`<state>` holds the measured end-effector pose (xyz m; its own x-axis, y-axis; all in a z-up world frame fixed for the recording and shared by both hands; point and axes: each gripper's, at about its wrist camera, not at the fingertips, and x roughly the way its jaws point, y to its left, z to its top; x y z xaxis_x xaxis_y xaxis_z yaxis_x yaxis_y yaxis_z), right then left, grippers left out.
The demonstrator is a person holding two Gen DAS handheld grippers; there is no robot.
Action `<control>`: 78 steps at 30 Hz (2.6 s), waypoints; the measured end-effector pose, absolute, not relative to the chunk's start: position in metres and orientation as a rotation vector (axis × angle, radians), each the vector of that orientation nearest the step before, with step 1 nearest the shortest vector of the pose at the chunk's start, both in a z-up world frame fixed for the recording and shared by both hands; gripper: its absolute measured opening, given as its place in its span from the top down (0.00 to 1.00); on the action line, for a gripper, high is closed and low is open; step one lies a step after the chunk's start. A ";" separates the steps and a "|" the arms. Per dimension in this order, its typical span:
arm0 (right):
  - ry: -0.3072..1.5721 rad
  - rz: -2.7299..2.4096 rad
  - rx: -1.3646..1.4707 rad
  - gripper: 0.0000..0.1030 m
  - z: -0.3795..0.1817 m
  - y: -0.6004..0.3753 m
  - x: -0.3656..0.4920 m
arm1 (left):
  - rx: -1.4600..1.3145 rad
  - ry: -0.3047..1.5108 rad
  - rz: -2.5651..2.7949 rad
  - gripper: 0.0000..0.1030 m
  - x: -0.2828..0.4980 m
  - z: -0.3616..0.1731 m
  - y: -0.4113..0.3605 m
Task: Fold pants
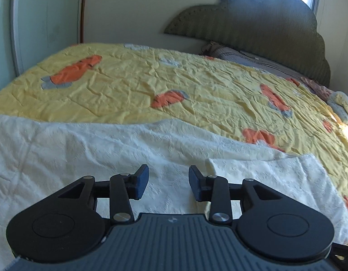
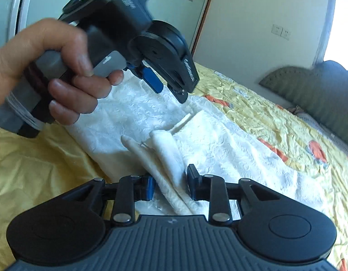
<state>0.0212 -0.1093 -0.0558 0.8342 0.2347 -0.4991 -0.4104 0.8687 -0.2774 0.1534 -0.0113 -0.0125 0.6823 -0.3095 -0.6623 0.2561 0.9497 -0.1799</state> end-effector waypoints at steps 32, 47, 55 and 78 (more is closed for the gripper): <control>0.228 0.239 -0.129 0.81 -0.006 -0.141 0.016 | -0.552 0.925 -0.587 0.90 0.198 -0.020 -0.010; 0.401 0.370 -0.222 0.71 -0.017 -0.126 0.008 | -0.230 0.805 -0.342 0.54 0.171 -0.015 0.012; 0.451 0.363 -0.373 0.71 -0.036 -0.106 0.026 | -0.345 0.892 -0.417 0.53 0.144 -0.003 0.033; 0.424 0.359 -0.364 0.93 -0.040 -0.099 0.020 | -0.482 1.026 -0.527 0.92 0.122 -0.022 0.021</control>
<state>0.0201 -0.0992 -0.0397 0.8513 0.2587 -0.4565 -0.4076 0.8740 -0.2647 0.1217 0.0212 -0.0220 0.4170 -0.6169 -0.6675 0.1838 0.7764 -0.6028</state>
